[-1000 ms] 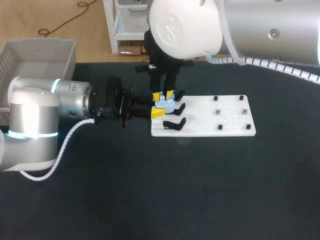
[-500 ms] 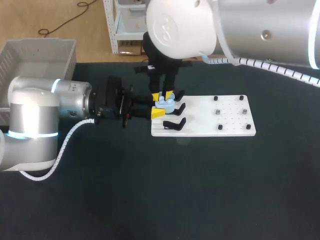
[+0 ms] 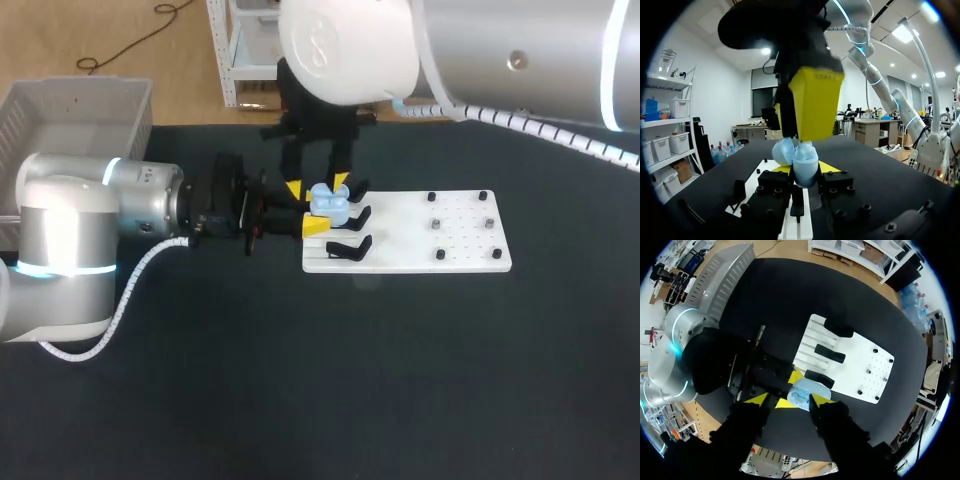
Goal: Pick up each earbud case from the left stands, insert the matching earbuds, close the lid, and place the case in the box.
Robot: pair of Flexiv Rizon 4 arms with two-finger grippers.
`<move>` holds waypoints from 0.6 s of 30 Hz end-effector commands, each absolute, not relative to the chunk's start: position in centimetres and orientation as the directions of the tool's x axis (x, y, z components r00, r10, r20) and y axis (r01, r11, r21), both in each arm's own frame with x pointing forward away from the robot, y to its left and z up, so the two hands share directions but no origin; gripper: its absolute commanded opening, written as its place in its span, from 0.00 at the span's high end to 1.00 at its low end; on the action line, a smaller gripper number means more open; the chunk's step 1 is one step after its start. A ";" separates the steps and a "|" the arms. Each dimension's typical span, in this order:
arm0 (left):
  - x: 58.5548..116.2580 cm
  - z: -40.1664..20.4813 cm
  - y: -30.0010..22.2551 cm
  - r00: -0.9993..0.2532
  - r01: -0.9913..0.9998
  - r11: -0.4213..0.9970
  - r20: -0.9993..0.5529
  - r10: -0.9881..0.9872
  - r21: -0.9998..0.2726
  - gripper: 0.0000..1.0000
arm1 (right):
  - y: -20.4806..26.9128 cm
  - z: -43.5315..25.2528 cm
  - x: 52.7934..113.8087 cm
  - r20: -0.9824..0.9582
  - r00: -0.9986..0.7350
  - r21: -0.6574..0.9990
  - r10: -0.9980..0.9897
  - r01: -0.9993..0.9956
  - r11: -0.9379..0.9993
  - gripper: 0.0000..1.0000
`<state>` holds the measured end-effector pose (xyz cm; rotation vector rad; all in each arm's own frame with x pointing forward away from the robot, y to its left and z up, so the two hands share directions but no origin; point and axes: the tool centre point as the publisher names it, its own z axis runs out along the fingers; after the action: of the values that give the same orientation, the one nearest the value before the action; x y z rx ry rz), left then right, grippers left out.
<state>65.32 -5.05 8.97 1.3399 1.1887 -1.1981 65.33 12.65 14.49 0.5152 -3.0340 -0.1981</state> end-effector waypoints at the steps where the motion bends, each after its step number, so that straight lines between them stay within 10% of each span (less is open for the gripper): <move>1: 65.1 9.0 -5.0 0.051 0.996 -0.075 -0.996 0.068 0.046 1.00 | 11.1 16.2 64.2 -0.019 -0.951 0.140 -0.309 -0.309 0.941 0.00; 18: 65.1 9.0 -5.0 0.051 0.996 -0.075 -0.996 0.068 0.046 1.00 | 7.4 13.6 70.7 -0.084 -0.996 0.139 0.015 0.003 0.990 0.00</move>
<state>65.29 -5.03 8.97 1.3403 1.1887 -1.1979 70.55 7.33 14.51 -0.0015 -3.2014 -0.2242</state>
